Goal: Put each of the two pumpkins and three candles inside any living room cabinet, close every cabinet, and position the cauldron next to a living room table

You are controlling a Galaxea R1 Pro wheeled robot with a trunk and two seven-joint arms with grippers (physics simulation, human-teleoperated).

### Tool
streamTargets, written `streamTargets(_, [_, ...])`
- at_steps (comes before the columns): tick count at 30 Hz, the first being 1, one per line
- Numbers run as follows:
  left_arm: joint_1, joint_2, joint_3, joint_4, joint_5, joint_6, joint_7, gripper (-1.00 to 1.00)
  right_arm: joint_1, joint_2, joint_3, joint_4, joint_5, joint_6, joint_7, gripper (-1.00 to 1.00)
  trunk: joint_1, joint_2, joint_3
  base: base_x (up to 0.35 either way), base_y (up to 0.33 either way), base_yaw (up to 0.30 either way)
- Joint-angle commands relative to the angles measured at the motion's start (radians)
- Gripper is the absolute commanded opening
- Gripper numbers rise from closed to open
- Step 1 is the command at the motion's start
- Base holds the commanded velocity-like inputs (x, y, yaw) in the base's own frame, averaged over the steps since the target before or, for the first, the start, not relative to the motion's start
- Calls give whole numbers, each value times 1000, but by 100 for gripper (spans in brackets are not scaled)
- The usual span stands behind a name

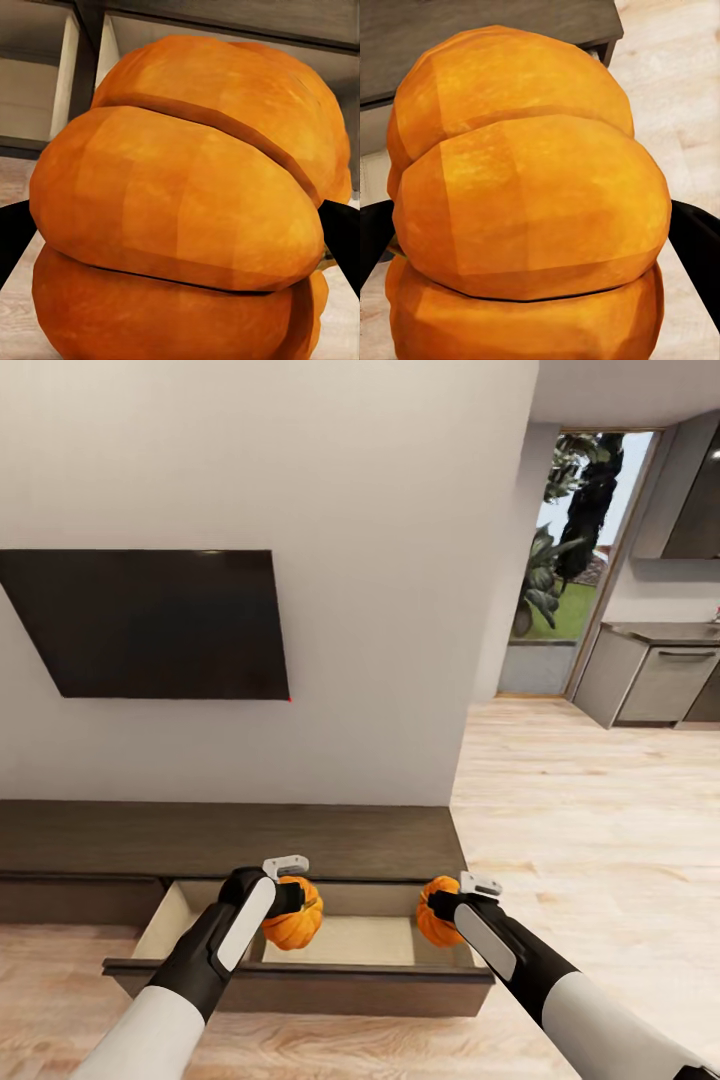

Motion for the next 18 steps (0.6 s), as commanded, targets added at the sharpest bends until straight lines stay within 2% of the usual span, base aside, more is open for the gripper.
streamTargets(1, [-1, 0, -2, -1, 9, 2, 11, -100, -1, -1, 6, -2, -6, 2, -10, -100, 1, -2, -2, 17, 82, -1])
streamTargets(6, [-1, 0, -2, -1, 10, 1, 11, -100, -1, -1, 7, -2, -6, 2, 0, -100, 1, -2, -2, 18, 25, 0])
streamTargets(18, [-1, -1, -2, 0, 10, 1, 11, -100, -1, -1, 7, -2, -6, 2, 12, -100, 1, -2, -2, 141, 1, 0])
